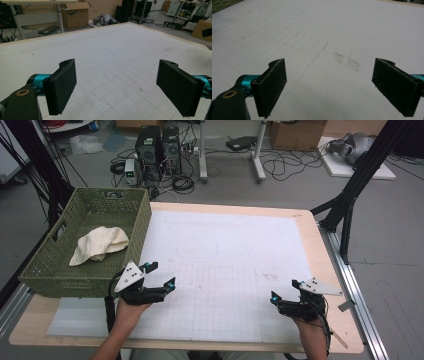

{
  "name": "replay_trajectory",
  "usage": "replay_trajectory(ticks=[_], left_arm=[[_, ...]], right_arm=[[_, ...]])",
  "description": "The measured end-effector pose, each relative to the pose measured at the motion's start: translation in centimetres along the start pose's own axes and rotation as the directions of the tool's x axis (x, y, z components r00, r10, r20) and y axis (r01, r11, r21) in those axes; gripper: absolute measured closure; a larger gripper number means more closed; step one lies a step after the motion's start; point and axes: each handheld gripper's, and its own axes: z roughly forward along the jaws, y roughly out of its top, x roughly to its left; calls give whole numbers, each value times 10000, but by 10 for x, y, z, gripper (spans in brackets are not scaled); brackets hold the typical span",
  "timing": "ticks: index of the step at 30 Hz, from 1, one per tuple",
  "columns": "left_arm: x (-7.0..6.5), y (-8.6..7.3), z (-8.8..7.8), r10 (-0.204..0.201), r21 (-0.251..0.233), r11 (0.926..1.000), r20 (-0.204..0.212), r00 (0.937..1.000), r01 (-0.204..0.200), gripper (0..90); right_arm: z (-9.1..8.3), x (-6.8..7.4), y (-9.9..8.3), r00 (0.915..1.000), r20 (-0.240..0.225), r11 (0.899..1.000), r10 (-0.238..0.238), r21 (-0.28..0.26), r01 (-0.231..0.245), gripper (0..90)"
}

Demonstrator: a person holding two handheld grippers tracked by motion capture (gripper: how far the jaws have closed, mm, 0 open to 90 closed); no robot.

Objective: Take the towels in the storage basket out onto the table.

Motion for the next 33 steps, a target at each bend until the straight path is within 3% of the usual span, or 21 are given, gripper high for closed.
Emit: replay_trajectory(ticks=[7,18,22,28,33], left_arm=[[-3,2,2,35,72,10000,166,9999,-36,167],[-6,19,-2,-57,-19,10000,539,9985,58,167],[-3,27,-4,-171,-174,9997,592,9981,181,167],[4,40,-11,-314,-389,9987,637,9975,339,167],[12,51,-19,-181,-485,9986,611,9980,211,167]], right_arm=[[3,3,0,9994,-147,9995,-315,18,315,109],[1,2,1,9992,-281,9995,-293,-158,289,104],[0,4,2,9992,-341,9996,-228,-159,223,105],[0,7,3,9984,-265,9987,-493,-100,491,104],[0,8,3,9989,-235,9991,-418,-74,416,105]])
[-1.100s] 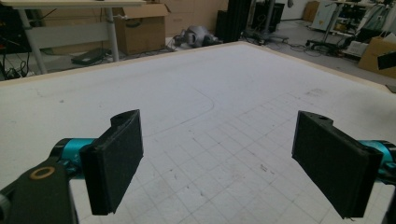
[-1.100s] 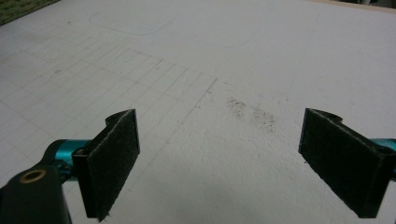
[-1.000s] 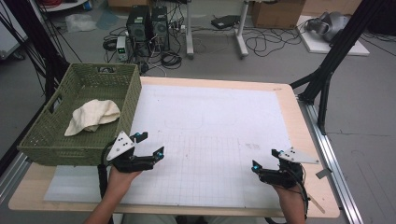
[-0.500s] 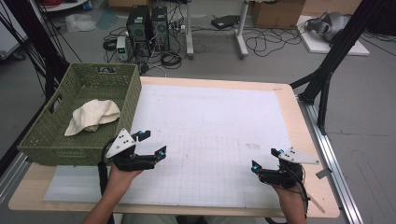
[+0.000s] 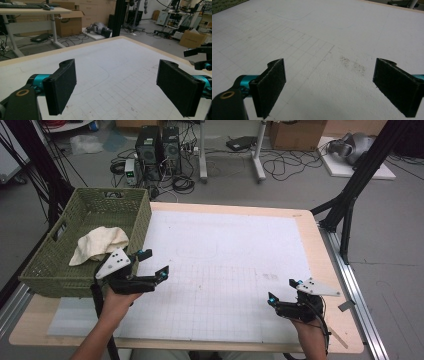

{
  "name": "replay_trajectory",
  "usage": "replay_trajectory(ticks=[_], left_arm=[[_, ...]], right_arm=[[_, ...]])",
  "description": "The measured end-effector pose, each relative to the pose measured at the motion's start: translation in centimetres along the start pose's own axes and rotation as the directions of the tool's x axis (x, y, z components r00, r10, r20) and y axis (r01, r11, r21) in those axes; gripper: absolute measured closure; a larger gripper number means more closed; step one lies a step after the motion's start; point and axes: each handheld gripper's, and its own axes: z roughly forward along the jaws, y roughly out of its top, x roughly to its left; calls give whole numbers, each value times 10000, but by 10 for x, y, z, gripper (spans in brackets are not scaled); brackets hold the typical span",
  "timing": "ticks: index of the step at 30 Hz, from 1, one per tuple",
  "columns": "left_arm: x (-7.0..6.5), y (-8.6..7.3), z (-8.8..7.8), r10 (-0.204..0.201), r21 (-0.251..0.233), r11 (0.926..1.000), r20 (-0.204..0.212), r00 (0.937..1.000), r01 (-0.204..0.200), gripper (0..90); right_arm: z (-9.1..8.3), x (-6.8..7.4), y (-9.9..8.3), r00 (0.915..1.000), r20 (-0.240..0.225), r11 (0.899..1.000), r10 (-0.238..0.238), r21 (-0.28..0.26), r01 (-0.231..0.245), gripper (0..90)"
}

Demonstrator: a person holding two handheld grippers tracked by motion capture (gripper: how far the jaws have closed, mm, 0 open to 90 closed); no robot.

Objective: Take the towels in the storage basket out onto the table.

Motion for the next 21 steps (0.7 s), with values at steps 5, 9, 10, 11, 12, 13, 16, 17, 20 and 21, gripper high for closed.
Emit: replay_trajectory(ticks=[5,9,10,11,12,13,16,17,20,21], left_arm=[[9,13,-8,112,-85,9999,-82,9999,-113,168],[17,23,-15,129,-216,9997,-211,9997,-134,169],[20,26,-17,195,-216,9996,-274,9994,-201,168],[23,29,-19,190,-260,9995,-306,9994,-198,169],[26,33,-21,220,-293,9993,-353,9991,-231,168],[29,36,-22,244,-312,9992,-396,9989,-257,169],[41,45,-27,242,-274,9993,-542,9982,-258,168],[45,48,-28,201,-258,9994,-597,9980,-216,168],[59,56,-35,246,-181,9995,-713,9972,-260,168],[64,59,-37,233,-160,9996,-766,9968,-246,168]], right_arm=[[-1,-1,-1,10000,25,10000,9,31,-9,104],[0,0,-1,10000,20,10000,7,87,-7,104],[0,0,-1,10000,-4,10000,7,83,-7,105],[0,0,-1,10000,-15,10000,-20,83,20,105],[0,0,-1,10000,-5,9999,3,102,-3,105],[0,0,-1,10000,18,9999,-16,104,16,104],[1,0,-1,10000,15,9999,-62,97,62,104],[1,0,-1,10000,28,9999,-68,112,68,105],[1,0,-1,10000,15,9999,-53,134,53,105],[1,0,-1,10000,20,9999,-39,151,39,104]])
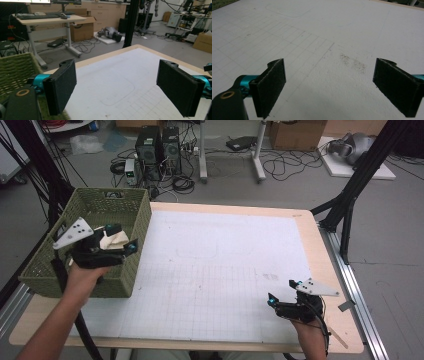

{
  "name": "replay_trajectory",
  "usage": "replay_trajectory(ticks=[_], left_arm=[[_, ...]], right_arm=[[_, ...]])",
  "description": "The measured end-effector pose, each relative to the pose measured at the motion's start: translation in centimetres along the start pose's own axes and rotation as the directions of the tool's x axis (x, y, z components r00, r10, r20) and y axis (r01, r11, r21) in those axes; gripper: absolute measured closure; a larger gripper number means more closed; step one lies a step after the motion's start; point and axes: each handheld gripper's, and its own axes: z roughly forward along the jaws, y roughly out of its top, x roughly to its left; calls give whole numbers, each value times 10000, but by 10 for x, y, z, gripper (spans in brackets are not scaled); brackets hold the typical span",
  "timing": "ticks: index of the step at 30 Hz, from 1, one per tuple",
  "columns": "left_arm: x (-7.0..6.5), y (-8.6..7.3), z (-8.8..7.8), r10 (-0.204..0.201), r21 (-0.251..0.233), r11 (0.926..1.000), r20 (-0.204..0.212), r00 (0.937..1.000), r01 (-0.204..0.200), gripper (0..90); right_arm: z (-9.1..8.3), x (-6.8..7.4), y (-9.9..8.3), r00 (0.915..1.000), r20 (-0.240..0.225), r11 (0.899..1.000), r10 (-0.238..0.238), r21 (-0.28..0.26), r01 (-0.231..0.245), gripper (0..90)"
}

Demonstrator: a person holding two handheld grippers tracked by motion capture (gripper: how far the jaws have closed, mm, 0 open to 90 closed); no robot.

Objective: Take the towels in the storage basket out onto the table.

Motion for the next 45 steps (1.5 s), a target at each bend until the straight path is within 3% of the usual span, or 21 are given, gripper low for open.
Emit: replay_trajectory(ticks=[6,11,15,21,25,29,31,34,35,37,38,39,40,42,43,45], left_arm=[[40,8,-11,-261,140,9995,-743,9969,272,168],[74,1,-13,-655,501,9960,-1505,9864,737,169],[94,-9,-11,-853,889,9906,-1943,9772,1041,171],[116,-23,-4,-1194,1531,9749,-2534,9600,1616,167],[127,-32,5,-1328,2075,9582,-2872,9486,1970,167],[136,-44,15,-1260,2860,9319,-3212,9386,2229,168],[141,-50,19,-1113,3318,9159,-3309,9371,2260,179],[146,-58,24,-907,3850,8914,-3659,9262,2393,195],[146,-58,24,-907,3850,8914,-3659,9262,2393,195],[149,-61,26,-537,4353,8681,-3954,9169,2386,195],[149,-61,26,-537,4353,8681,-3954,9169,2386,196],[151,-64,26,-481,4546,8514,-4292,9019,2617,196],[152,-65,26,-553,4610,8423,-4417,8955,2794,195],[154,-70,26,-655,4882,8164,-4524,8894,3084,196],[155,-71,27,-570,5103,7994,-4610,8856,3171,196],[156,-75,28,-545,5390,7747,-4640,8842,3306,196]], right_arm=[[2,-1,-1,9999,139,10000,-10,75,9,105],[2,0,-1,9999,139,9999,51,107,-53,105],[3,0,-1,9998,179,9998,-55,195,52,105],[6,0,-2,9998,188,9996,-96,286,90,105],[6,1,-2,9998,169,9993,-120,355,114,104],[6,2,-2,9998,171,9992,-139,365,133,105],[7,1,-2,9997,194,9991,-173,395,165,104],[6,0,-3,9996,213,9991,-162,383,154,104],[5,0,-3,9997,197,9993,-112,362,105,104],[5,-1,-3,9997,214,9993,-123,354,116,105],[5,-1,-3,9997,214,9993,-123,354,116,105],[4,-1,-4,9998,207,9993,-74,372,67,104],[4,0,-4,9998,193,9993,-47,381,40,105],[3,-1,-4,9997,211,9994,-104,347,97,105],[3,-1,-4,9997,210,9994,-99,337,92,105],[2,-1,-4,9998,191,9993,-18,360,11,105]])
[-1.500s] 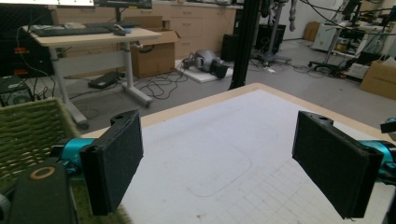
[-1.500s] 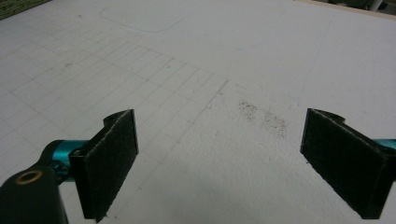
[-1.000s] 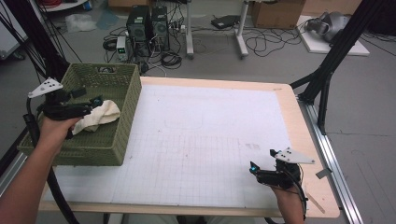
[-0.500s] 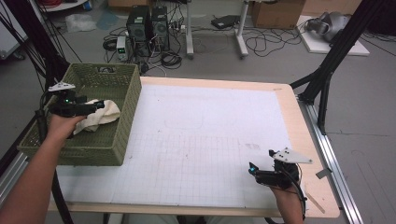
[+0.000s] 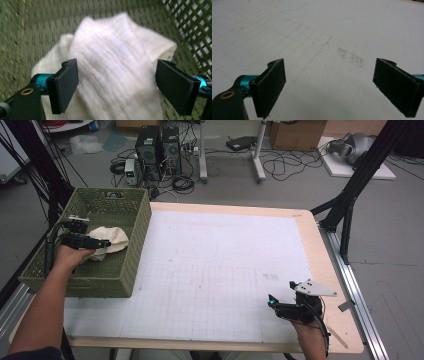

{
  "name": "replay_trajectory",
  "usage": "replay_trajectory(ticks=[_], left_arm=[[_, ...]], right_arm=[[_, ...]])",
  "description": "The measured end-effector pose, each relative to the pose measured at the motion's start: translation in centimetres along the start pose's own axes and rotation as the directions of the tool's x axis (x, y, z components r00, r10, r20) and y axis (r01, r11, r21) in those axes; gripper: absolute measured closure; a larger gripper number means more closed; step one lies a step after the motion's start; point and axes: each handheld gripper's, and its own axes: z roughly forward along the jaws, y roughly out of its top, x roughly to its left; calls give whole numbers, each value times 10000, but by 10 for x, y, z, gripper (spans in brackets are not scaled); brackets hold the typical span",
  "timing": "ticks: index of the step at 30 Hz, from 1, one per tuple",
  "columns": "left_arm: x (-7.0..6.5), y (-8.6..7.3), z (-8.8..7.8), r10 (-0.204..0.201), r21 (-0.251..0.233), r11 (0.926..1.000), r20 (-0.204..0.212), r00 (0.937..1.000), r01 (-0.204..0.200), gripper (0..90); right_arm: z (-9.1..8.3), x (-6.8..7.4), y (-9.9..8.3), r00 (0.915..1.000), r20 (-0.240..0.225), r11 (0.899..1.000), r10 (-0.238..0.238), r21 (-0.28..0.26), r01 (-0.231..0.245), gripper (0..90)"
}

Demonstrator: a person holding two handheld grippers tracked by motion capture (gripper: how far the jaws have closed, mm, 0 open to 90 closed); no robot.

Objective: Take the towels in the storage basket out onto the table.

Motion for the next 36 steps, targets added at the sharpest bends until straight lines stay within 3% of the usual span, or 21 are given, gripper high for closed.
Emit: replay_trajectory(ticks=[4,8,11,13,16,18,22,24,29,32,36], left_arm=[[1,-3,5,-130,678,9976,-142,9998,139,197],[-2,-7,12,181,1716,9851,-200,9996,-144,228],[-2,-7,12,221,1813,9833,-219,9995,-178,274],[-2,-7,12,269,1893,9816,-148,9995,-236,328],[-4,-6,11,403,2073,9776,-140,9991,-366,496],[-5,-5,9,357,2005,9791,-82,9993,-333,600],[-4,-3,3,201,1632,9864,22,9998,-202,675],[-3,-1,-1,-70,1398,9902,50,10000,62,683],[-1,1,-14,-386,408,9984,16,9993,385,690],[0,3,-27,-501,-349,9981,-20,9987,500,691],[0,4,-46,-692,-1372,9881,76,9976,696,697]], right_arm=[[-1,-1,-1,10000,41,10000,-21,-8,21,104],[-1,-1,-1,10000,29,10000,25,8,-25,104],[-2,-1,-1,10000,27,10000,24,9,-24,105],[-1,-2,-1,10000,15,10000,14,19,-14,105],[-1,-1,-1,10000,30,10000,-13,32,13,105],[-1,-1,-1,10000,-49,10000,65,13,-65,105],[-1,-1,-1,10000,-68,10000,38,1,-38,105],[-2,-1,-1,10000,-65,10000,46,15,-46,104],[-2,-1,-1,10000,-55,10000,61,-14,-61,105],[-3,-1,0,9999,-78,9999,134,11,-134,105],[-3,0,0,9999,-103,9999,80,-75,-81,105]])
